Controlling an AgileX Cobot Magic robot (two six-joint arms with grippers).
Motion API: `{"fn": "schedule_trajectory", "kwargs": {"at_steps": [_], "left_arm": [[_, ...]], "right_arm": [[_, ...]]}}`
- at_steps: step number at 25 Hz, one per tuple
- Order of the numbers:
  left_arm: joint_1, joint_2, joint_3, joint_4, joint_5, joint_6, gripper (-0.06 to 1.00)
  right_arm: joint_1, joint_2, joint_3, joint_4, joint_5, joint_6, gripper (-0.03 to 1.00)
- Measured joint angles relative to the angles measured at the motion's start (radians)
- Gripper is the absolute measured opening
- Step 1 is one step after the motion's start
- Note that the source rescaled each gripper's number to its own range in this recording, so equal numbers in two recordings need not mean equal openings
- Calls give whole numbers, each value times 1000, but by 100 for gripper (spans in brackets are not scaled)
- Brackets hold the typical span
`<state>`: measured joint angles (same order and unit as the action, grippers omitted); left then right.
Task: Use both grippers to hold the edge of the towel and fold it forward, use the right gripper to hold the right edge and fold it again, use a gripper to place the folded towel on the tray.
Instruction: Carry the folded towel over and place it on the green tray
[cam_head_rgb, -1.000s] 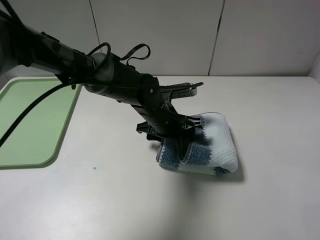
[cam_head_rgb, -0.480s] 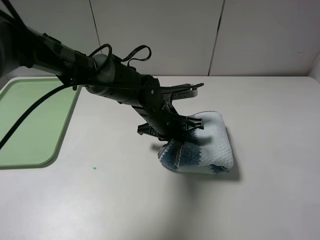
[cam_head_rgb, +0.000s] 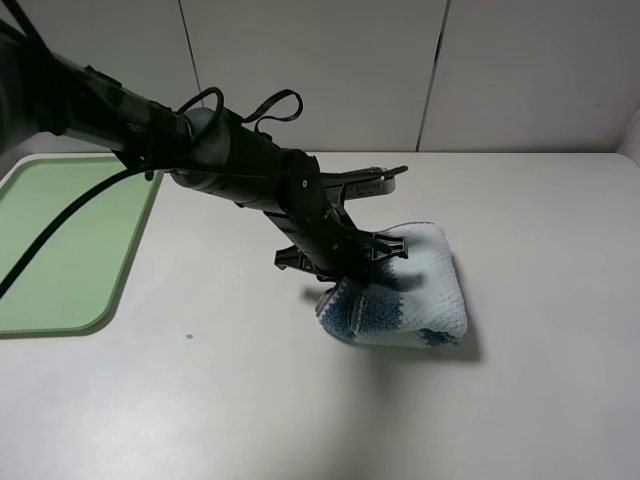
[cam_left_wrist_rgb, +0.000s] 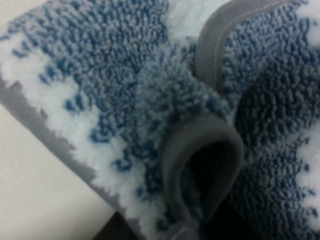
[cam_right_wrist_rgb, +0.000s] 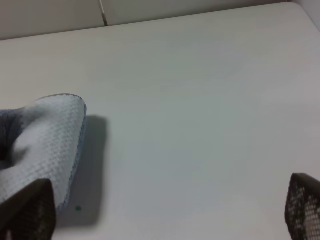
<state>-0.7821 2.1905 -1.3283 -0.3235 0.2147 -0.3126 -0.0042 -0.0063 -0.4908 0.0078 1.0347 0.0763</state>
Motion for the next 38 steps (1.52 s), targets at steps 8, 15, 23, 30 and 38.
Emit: {"fn": "schedule_trajectory", "kwargs": {"at_steps": [8, 15, 23, 30, 38], "left_arm": [[17, -54, 2, 28, 95, 0, 14], [70, -131, 3, 121, 195, 0, 14], [142, -222, 3, 209, 297, 0, 14], [215, -292, 30, 263, 358, 1, 14], [337, -389, 125, 282, 364, 45, 14]], "right_arm": [[0, 0, 0, 0, 0, 0, 100], [0, 0, 0, 0, 0, 0, 100], [0, 0, 0, 0, 0, 0, 100], [0, 0, 0, 0, 0, 0, 100], [0, 0, 0, 0, 0, 0, 100]]}}
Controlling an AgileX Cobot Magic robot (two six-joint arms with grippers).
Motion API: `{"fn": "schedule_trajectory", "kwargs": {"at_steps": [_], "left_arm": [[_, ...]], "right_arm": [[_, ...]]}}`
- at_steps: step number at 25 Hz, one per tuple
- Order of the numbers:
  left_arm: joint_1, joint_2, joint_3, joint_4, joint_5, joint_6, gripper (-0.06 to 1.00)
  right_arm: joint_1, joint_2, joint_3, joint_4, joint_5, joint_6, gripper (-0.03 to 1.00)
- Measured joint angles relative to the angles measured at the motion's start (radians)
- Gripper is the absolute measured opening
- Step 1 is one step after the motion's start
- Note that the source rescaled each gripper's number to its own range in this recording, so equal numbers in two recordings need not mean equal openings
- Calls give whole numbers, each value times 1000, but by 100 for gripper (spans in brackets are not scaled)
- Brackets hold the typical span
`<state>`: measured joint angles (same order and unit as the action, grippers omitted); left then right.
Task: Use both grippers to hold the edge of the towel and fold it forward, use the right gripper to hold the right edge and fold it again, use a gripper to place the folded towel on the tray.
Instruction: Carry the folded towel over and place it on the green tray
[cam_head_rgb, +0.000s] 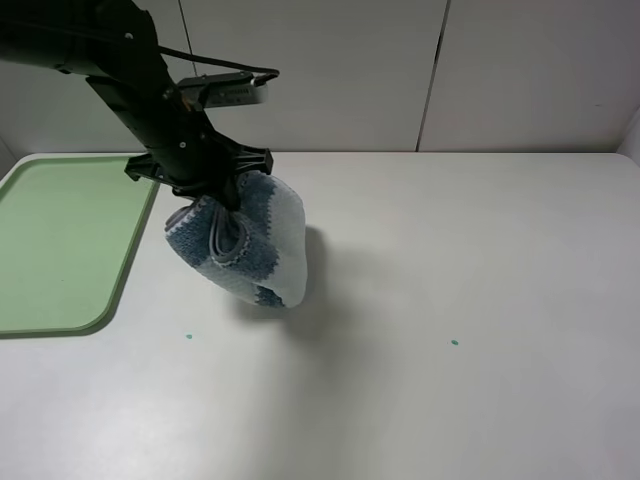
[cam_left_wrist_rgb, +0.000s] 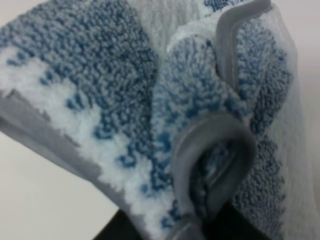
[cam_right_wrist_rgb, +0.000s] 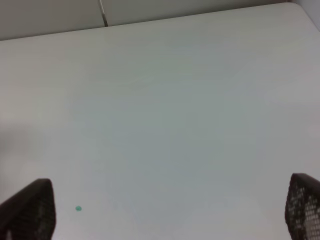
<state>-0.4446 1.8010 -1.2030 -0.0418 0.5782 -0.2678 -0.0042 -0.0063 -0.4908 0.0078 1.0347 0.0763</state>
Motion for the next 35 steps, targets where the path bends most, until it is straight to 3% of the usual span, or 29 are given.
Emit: {"fn": "schedule_trajectory", "kwargs": {"at_steps": [18, 35], "left_arm": [[320, -47, 58, 1, -2, 168, 14], [580, -47, 142, 1, -165, 288, 14]], "right_arm": [[0, -1, 0, 0, -1, 0, 100], [0, -1, 0, 0, -1, 0, 100]]}}
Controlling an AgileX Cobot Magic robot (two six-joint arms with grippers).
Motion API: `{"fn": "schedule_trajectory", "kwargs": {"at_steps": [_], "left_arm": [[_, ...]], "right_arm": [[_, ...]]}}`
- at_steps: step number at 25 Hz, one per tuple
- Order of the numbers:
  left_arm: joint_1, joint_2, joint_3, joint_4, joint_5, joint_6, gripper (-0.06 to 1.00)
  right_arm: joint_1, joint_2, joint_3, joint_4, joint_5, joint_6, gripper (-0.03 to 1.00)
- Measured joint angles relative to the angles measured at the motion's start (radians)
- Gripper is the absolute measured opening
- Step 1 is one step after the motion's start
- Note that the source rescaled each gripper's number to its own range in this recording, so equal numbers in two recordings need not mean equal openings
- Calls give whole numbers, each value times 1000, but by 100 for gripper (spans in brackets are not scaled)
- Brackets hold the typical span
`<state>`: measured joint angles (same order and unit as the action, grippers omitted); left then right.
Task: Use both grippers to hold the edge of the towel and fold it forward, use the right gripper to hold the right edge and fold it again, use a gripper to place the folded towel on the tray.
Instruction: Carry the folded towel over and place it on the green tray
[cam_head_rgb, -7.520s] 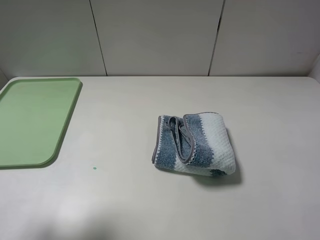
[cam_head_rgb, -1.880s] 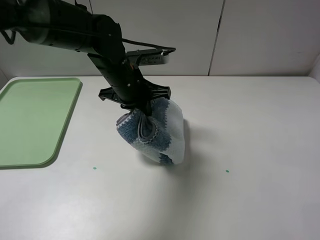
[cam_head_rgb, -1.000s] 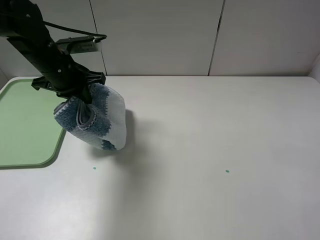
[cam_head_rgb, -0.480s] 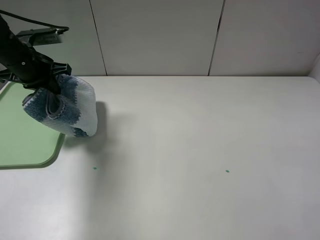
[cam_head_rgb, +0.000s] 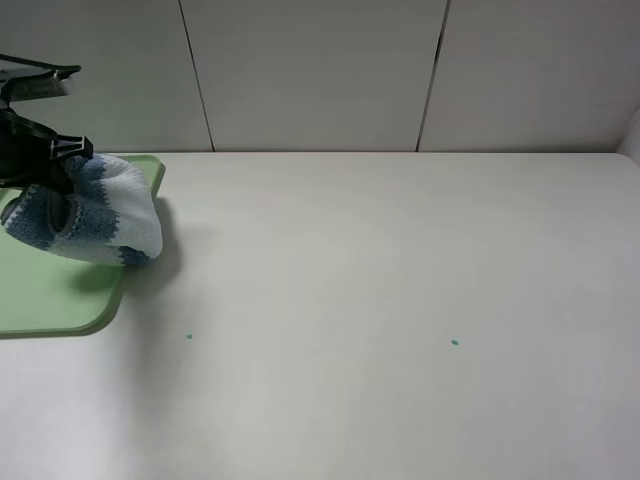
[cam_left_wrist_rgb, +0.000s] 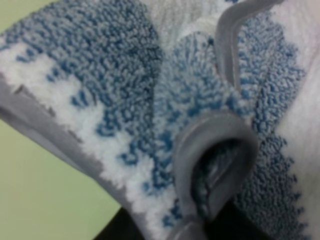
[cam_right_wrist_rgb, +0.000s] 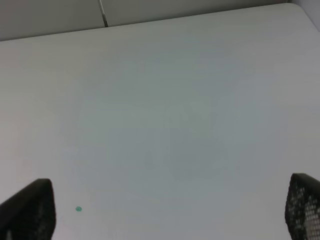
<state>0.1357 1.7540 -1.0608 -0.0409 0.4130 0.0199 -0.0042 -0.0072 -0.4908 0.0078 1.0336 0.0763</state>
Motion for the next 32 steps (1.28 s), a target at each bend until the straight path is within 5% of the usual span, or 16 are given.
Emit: {"fn": "schedule_trajectory", "kwargs": {"at_steps": [7, 10, 14, 18, 20, 32], "left_arm": [[76, 0, 17, 57, -14, 7, 14], [104, 0, 17, 63, -15, 7, 22], [138, 0, 17, 64, -15, 8, 48], [165, 0, 17, 67, -10, 8, 87], [171, 0, 17, 67, 5, 8, 95], [171, -8, -10, 67, 132, 15, 100]], "right_arm": [[0, 0, 0, 0, 0, 0, 100], [0, 0, 0, 0, 0, 0, 100], [0, 0, 0, 0, 0, 0, 100], [0, 0, 0, 0, 0, 0, 100], [0, 0, 0, 0, 0, 0, 100], [0, 0, 0, 0, 0, 0, 100]]}}
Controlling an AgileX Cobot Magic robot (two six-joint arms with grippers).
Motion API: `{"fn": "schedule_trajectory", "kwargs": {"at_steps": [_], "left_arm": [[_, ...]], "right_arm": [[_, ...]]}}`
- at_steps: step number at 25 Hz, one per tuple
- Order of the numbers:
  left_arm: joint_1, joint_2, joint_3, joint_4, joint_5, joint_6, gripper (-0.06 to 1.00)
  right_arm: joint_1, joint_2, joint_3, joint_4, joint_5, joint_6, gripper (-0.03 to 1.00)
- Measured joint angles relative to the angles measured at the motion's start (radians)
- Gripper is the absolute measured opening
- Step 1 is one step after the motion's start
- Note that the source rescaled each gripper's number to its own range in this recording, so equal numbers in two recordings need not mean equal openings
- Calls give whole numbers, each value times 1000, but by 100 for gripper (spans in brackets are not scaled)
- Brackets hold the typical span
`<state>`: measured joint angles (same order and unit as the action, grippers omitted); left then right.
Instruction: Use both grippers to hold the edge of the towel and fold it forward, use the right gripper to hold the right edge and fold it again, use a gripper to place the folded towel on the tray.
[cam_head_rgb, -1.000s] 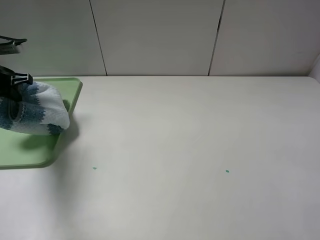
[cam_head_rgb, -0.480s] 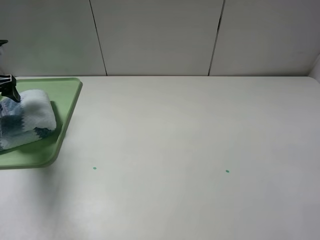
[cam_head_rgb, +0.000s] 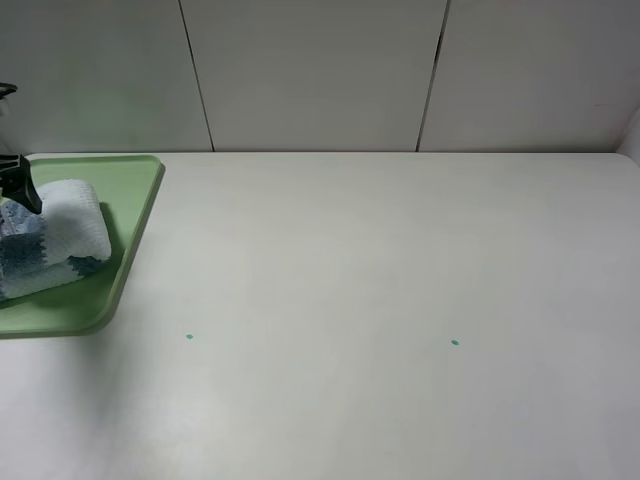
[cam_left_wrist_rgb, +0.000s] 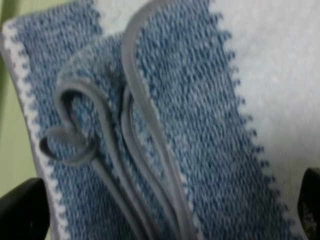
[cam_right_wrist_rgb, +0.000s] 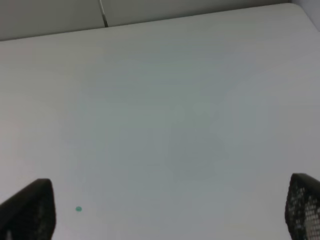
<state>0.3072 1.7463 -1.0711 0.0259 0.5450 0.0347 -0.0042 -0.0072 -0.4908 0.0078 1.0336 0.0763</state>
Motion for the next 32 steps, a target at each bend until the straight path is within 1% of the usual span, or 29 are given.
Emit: {"fn": "schedule_trajectory", "kwargs": {"at_steps": [2, 10, 15, 23, 32], "left_arm": [[0, -18, -9, 0, 43, 3, 100], [0, -144, -15, 0, 161, 5, 100], [0, -240, -15, -3, 266, 44, 100], [0, -411, -15, -64, 444, 113, 100], [0, -619, -15, -97, 627, 170, 100]], "right_arm": [[0, 0, 0, 0, 0, 0, 100], [0, 0, 0, 0, 0, 0, 100], [0, 0, 0, 0, 0, 0, 100], [0, 0, 0, 0, 0, 0, 100], [0, 0, 0, 0, 0, 0, 100]]}}
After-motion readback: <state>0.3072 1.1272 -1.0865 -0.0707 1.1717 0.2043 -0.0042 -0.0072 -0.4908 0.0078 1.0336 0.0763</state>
